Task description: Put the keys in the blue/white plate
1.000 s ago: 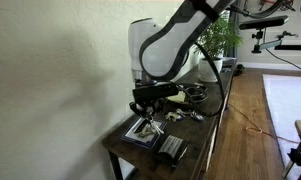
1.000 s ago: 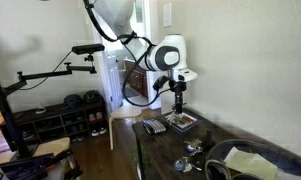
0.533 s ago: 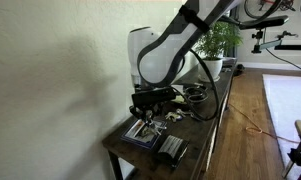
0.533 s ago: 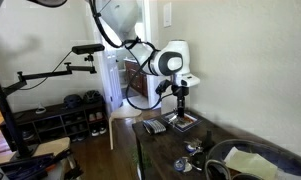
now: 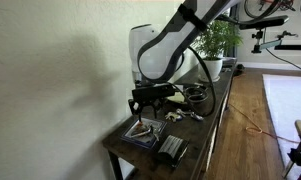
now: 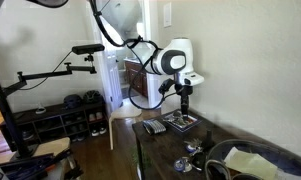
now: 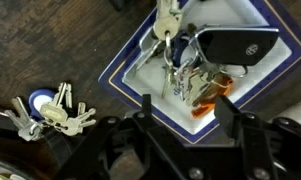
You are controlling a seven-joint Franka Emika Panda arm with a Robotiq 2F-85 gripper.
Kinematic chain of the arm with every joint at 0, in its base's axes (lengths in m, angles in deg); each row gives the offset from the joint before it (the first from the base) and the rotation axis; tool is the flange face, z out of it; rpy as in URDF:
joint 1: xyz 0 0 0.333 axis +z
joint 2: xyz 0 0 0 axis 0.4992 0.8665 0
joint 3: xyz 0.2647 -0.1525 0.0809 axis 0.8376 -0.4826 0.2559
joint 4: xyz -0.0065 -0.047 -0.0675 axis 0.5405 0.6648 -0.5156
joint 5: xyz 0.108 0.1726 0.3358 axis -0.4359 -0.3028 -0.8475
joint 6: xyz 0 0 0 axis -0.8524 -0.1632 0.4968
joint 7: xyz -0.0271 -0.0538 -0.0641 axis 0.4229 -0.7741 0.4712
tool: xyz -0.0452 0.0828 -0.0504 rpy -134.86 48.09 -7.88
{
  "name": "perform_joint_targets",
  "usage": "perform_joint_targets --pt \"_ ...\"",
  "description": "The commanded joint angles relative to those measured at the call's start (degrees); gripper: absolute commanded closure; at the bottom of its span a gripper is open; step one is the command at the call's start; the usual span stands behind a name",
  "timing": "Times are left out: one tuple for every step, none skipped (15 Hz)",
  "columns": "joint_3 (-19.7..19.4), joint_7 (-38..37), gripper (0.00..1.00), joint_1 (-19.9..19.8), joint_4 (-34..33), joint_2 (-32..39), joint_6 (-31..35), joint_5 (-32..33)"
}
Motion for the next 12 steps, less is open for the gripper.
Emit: perform_joint_targets --pt "-0.3 0.1 0.03 -0.2 1.7 -3.6 -4.0 -1.5" --pt "0.1 0.2 0.01 -0.4 2.4 -4.6 -5.2 -2.1" --pt "0.5 0.6 0.00 -0.6 2.8 -5.4 -6.3 -2.7" --pt "0.8 0.9 0.00 -0.8 3.4 -6.3 -7.4 -3.4" --pt "1.3 1.4 0.00 -1.1 3.8 -7.2 -8.4 -4.1" --pt "1.7 2.1 0.00 -1.3 4.5 -8.3 -9.4 -4.7" --pt "1.7 2.4 0.00 -1.4 4.9 -9.1 -10.2 -5.0" --pt "1.7 3.0 0.00 -1.5 5.7 -10.1 -10.9 -4.9" --pt "1.6 3.8 0.00 -1.7 6.2 -10.8 -11.4 -4.8" --pt "1.7 5.5 0.00 -2.3 6.9 -11.6 -11.9 -4.9" --pt "1.5 6.2 0.00 -2.5 7.6 -12.4 -12.4 -4.6" --pt "1.2 7.3 0.00 -2.8 8.3 -13.0 -12.5 -4.0"
